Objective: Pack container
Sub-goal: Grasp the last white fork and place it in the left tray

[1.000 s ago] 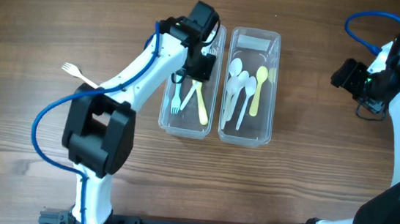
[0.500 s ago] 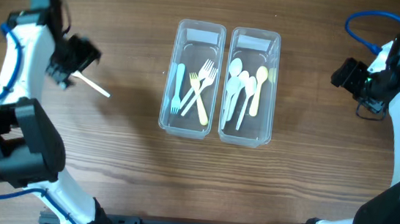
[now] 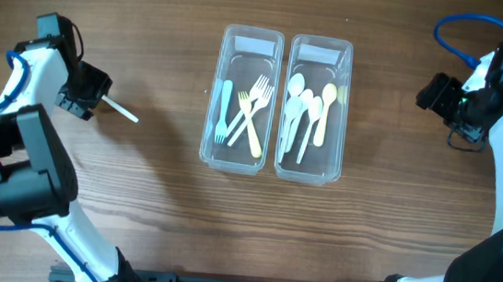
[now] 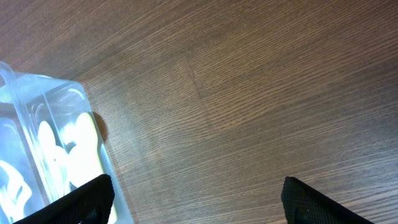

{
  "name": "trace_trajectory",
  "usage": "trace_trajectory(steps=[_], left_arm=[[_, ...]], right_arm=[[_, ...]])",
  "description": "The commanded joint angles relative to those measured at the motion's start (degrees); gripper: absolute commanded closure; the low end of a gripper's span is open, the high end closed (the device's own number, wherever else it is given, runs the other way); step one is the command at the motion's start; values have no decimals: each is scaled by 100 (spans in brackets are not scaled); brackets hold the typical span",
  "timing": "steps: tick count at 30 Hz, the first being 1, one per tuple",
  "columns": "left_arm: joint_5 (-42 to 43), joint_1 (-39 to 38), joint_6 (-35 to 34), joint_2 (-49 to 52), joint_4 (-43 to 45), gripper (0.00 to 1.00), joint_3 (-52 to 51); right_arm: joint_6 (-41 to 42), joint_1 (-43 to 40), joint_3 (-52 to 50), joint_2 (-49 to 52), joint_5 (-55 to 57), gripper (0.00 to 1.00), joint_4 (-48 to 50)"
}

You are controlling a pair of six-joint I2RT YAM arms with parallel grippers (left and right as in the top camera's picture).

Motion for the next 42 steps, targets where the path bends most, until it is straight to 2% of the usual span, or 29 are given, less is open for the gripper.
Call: trace_trajectory(steps=[1, 8, 12, 15, 17, 18, 21, 26, 28, 31, 33, 35, 37, 40, 42], left_arm=[[-203, 20, 79, 157, 254, 45, -39], [-293, -15, 232, 413, 363, 46, -39], [-297, -293, 675, 420, 581, 50, -39], [-315, -518, 671, 516, 719, 51, -39], [-315, -529, 459, 616, 638, 58, -39], [-313, -516, 153, 704, 544, 58, -39], [-313, -501, -122, 780, 387, 60, -39], [-310, -490, -396, 780, 286, 95, -39], [-273, -492, -393, 776, 289, 95, -35], [177, -503, 157, 728, 291, 96, 197], [999, -638, 1062, 608, 208, 96, 907], [1211, -831, 1563, 483, -11, 96, 1421], [1237, -1320, 2341, 280, -203, 96, 1963], [1309, -2085, 2704, 57, -363, 96, 2155], [1322, -2940, 3180, -74, -426, 96, 2155]], right_arm=[[-52, 15, -17, 79, 57, 14, -2], [-48, 15, -17, 79, 33, 14, -4], [-50, 15, -17, 79, -7, 14, -2], [-50, 15, -17, 79, -7, 14, -2], [-50, 15, -17, 79, -7, 14, -2], [-55, 15, -17, 79, -7, 14, -4], [-52, 15, -17, 79, -7, 15, -9], [-50, 15, -17, 79, -7, 15, -4], [-55, 15, -17, 79, -7, 14, -4], [-52, 15, -17, 79, -4, 14, 4], [-52, 15, -17, 79, -4, 14, 22], [-50, 15, -17, 79, -4, 14, 31], [-55, 15, -17, 79, -4, 14, 31], [-52, 15, -17, 79, -2, 14, 26], [-55, 15, -17, 79, 0, 14, 22]])
